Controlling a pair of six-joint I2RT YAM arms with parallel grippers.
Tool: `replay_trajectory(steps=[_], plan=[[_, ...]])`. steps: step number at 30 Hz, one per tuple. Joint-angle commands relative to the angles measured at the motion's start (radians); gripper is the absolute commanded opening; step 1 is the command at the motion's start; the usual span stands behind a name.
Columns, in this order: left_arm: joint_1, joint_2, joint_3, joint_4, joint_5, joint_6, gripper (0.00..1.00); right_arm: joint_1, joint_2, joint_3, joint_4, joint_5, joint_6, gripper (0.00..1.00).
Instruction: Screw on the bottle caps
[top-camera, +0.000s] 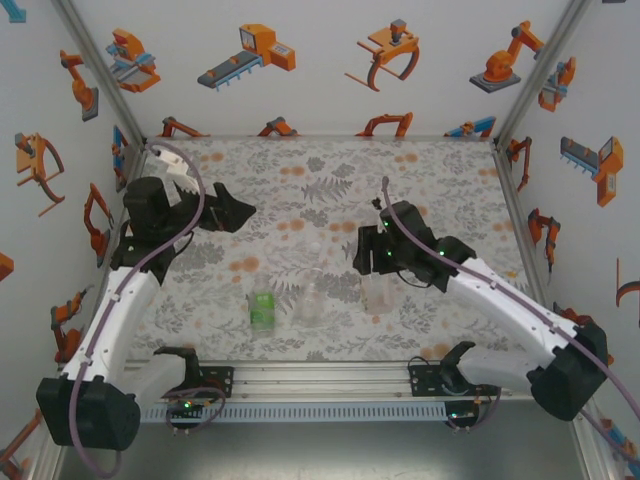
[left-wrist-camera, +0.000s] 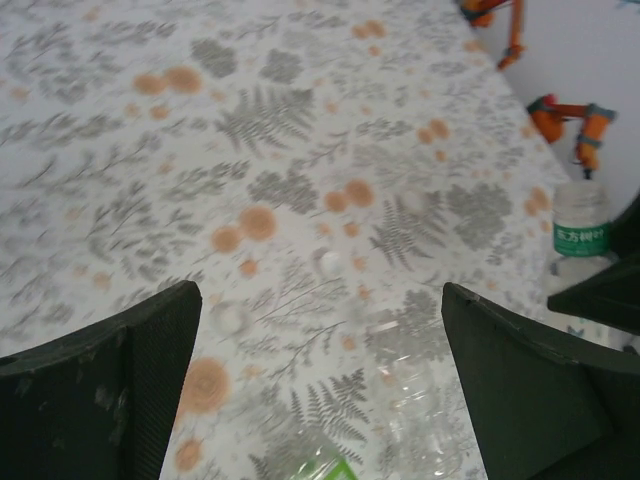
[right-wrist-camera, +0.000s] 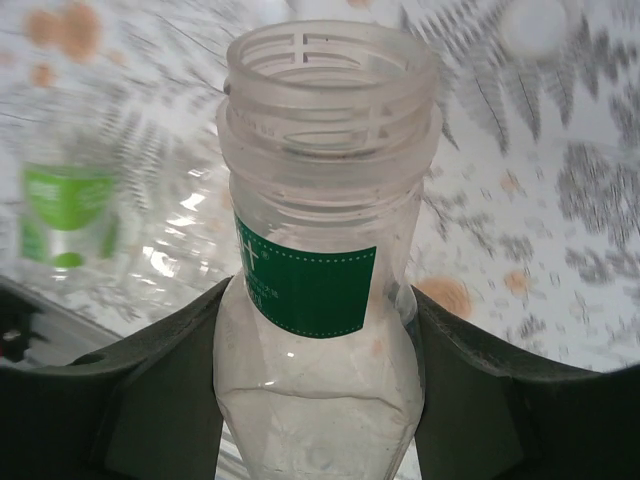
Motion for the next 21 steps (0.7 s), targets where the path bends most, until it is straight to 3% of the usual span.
replay_trajectory(steps=[1, 6, 12, 17, 21], plan=[[-0.079, -0.034, 0.006, 0.162, 0.147, 0.008, 0.98, 0.007, -0.086, 0.009, 0.199, -0.118, -0.116, 0.43], [-0.225, -0.038, 0.011, 0.211, 0.258, 0.139, 0.97, 0.007, -0.18, -0.044, 0.459, -0.244, -0.166, 0.4], [-0.377, -0.032, -0.033, 0.428, 0.305, 0.129, 0.97, 0.007, -0.203, -0.043, 0.689, -0.423, -0.161, 0.38], [-0.475, 0.014, 0.013, 0.454, 0.305, 0.139, 0.97, 0.007, -0.195, -0.037, 0.9, -0.564, -0.098, 0.37], [-0.531, 0.063, 0.055, 0.476, 0.322, 0.127, 0.97, 0.007, -0.179, -0.051, 1.066, -0.604, -0.02, 0.35]])
